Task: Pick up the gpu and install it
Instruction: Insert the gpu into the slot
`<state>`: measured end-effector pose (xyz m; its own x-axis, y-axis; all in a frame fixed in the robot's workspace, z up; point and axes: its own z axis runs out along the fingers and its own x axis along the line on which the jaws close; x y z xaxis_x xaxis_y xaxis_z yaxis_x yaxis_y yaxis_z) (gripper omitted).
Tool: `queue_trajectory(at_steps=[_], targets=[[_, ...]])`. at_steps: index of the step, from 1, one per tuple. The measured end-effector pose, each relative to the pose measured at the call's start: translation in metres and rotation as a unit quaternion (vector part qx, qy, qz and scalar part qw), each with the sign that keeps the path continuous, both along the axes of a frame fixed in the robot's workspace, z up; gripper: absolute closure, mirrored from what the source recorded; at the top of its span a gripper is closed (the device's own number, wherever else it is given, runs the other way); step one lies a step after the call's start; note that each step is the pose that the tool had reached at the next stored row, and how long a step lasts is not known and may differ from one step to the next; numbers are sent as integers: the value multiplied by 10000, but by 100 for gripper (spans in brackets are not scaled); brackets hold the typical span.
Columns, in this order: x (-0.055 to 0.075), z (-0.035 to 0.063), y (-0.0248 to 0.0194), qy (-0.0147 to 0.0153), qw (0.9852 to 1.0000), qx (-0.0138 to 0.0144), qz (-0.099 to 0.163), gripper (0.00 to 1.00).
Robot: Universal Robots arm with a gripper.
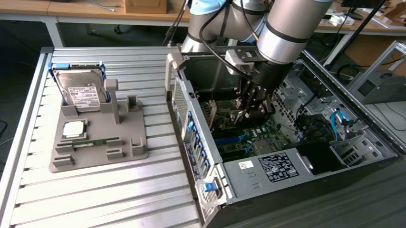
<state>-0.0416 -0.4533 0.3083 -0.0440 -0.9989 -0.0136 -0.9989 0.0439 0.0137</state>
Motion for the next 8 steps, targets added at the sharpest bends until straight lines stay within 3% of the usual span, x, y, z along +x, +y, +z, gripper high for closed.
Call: queue_trajectory(at_steps=[8], targets=[[-48, -61, -36, 1, 10000, -1, 0, 73]])
